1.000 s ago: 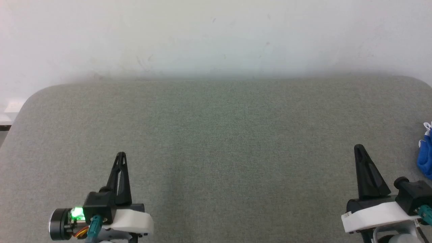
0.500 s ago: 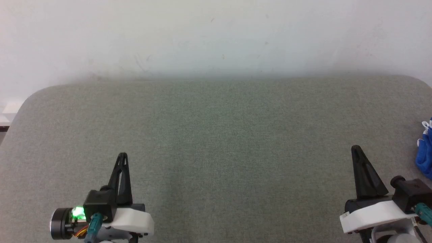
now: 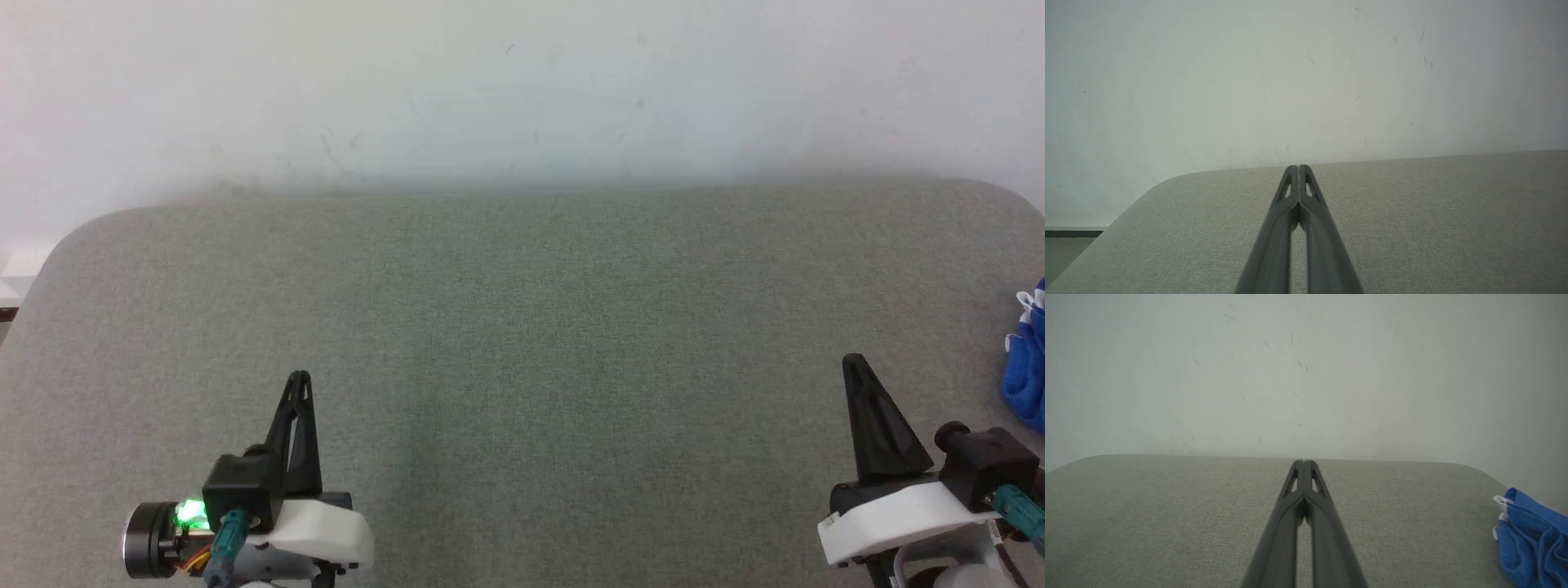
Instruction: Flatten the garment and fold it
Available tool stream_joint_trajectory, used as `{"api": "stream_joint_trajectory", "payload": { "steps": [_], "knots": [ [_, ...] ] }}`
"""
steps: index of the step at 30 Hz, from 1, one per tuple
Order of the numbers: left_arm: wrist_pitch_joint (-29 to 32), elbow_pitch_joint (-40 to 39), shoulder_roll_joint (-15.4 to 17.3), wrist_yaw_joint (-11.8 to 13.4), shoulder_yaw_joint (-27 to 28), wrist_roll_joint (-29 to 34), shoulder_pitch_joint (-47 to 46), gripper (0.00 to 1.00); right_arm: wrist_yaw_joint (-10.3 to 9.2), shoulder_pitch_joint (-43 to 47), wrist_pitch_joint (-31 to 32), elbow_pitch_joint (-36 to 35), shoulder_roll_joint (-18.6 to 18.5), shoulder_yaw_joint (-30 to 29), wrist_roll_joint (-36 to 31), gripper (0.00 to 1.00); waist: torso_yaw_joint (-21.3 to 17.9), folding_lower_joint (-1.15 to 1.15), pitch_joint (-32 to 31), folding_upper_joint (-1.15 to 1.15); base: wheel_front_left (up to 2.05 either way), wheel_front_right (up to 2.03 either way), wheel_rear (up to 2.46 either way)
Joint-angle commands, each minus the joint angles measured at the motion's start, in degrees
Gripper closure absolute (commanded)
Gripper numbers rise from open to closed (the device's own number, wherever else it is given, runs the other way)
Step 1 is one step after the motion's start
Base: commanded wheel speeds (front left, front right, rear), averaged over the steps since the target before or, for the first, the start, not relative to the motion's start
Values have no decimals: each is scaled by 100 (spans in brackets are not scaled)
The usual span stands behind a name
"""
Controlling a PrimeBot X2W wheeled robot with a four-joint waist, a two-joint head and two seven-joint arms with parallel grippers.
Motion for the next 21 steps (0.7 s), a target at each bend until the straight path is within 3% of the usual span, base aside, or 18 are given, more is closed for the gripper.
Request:
{"api": "stream_joint_trajectory", "payload": {
  "steps": [1,21],
  "knots": [
    [37,-27,-35,-41,42,66,-23,100,-3,-33,30,-45,22,2,-65,100,-3,0,1,0,0,0,0],
    [271,-60,-107,-194,131,113,-41,100,-5,-64,265,-88,44,41,-205,100,-49,0,5,0,0,0,0]
  ]
}}
